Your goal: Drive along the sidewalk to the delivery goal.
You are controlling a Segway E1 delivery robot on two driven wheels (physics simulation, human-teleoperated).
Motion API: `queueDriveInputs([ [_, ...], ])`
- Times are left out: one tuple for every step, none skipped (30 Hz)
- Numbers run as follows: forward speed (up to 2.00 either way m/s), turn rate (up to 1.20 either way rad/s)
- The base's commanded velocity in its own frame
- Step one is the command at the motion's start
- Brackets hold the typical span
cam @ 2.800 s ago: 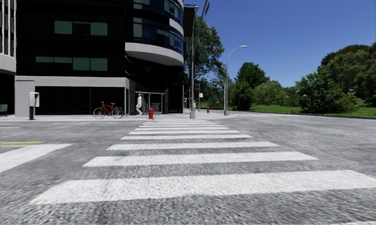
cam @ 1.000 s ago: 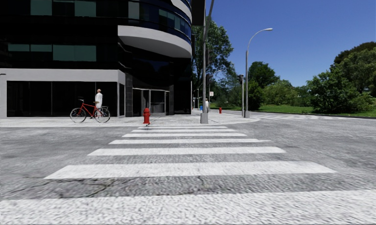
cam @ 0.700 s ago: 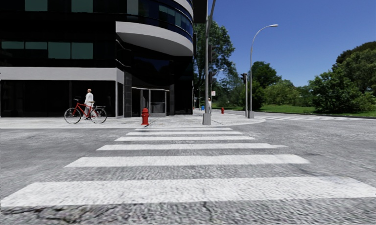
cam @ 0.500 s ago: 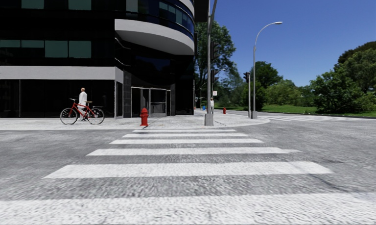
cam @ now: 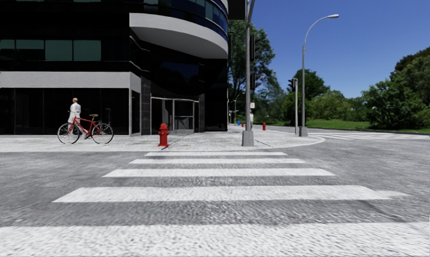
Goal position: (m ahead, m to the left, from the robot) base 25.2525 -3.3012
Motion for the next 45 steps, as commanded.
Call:
queueDriveInputs([
  [2.00, 0.25],
  [2.00, 0.25],
  [2.00, 0.25],
  [2.00, 0.25],
  [2.00, 0.25],
  [2.00, 0.25],
  [2.00, 0.25],
  [2.00, 0.25],
  [2.00, 0.25],
  [2.00, 0.25],
  [2.00, 0.25],
  [2.00, 0.25],
  [2.00, 0.25],
  [2.00, 0.22],
  [2.00, 0.09],
  [2.00, 0.00],
  [2.00, 0.00],
  [2.00, 0.00],
  [2.00, 0.00],
  [2.00, 0.00],
  [2.00, 0.00],
  [2.00, 0.00],
  [2.00, 0.00],
  [2.00, 0.00],
  [2.00, 0.00],
  [2.00, 0.00],
  [2.00, 0.00],
  [2.00, 0.00],
  [2.00, 0.00],
  [2.00, 0.00],
  [2.00, 0.00],
  [2.00, 0.00],
  [2.00, 0.00],
  [2.00, 0.00],
  [2.00, 0.00],
  [2.00, 0.00],
  [2.00, 0.00],
  [2.00, 0.00],
  [1.96, 0.00],
  [1.73, 0.00],
  [1.64, 0.00],
  [1.64, 0.00],
  [1.61, 0.00],
  [1.61, 0.00],
  [1.61, 0.00],
])
